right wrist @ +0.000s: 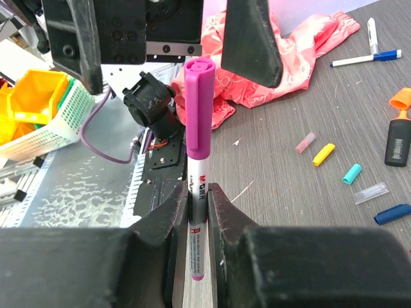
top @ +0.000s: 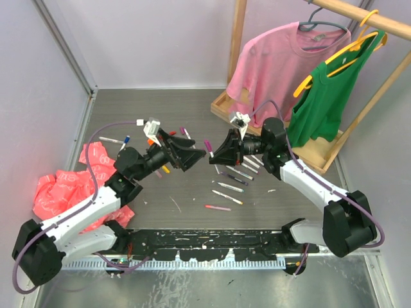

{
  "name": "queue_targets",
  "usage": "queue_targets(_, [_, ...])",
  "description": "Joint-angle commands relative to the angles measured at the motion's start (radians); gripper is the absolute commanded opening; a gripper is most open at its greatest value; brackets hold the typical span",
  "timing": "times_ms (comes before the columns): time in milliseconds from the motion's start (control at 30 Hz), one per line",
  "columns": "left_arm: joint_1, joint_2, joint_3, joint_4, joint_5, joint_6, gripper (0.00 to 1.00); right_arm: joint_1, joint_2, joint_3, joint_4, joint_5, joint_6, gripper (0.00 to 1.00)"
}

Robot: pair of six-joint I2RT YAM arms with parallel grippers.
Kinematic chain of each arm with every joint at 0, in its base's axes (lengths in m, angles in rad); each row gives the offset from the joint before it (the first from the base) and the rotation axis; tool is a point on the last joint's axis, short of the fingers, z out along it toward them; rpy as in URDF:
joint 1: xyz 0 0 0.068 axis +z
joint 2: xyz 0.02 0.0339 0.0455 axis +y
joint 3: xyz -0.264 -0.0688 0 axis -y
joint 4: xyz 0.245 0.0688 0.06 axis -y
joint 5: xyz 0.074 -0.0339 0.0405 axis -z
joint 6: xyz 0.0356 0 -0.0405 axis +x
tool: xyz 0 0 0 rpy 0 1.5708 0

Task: Open the pen caps
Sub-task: Open the pen cap from the pen.

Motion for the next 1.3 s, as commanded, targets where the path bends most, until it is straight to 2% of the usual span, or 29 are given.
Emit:
queue_targets(0, [0.018,0.081,0.103,0.100,0.154,-0.096,0.97,-0.006,-0.002,0.050,0.018,-0.036,-0.021,0.01])
queue_targets(67, [0.018,0.123,0.133,0.106,0.165,-0.107,0.89,-0.005,0.001,0.051,0.017,-0.041,-0.021,0.01])
queue_targets(267, [0.019,0.218,0.182,0.142,0.200,-0.143,0.53,-0.004,0.004,0.054,0.010,-0.046,-0.026,0.01])
queue_targets(400, [0.022,0.240,0.185,0.147,0.201,-0.150,0.37,-0.005,0.007,0.056,0.008,-0.049,-0.026,0.01])
queue_targets(567, [0.025,0.250,0.183,0.155,0.211,-0.152,0.23,-0.006,0.013,0.059,0.005,-0.052,-0.023,0.01])
queue_targets(700, [0.031,0.256,0.191,0.162,0.222,-0.139,0.01,-0.005,0.021,0.059,0.005,-0.053,-0.021,0.01])
queue_targets(867, [0.073,0.241,0.240,0.103,0.187,-0.041,0.00,-0.005,0.049,0.062,0.003,-0.056,-0.014,0.01])
queue_targets(1000, [0.147,0.231,0.311,0.084,0.111,0.013,0.00,-0.004,0.095,0.068,0.003,-0.063,-0.001,0.01])
queue_targets(1267, [0.290,0.312,0.490,0.112,-0.012,-0.058,0.00,-0.002,0.169,0.087,-0.021,-0.074,0.003,0.01])
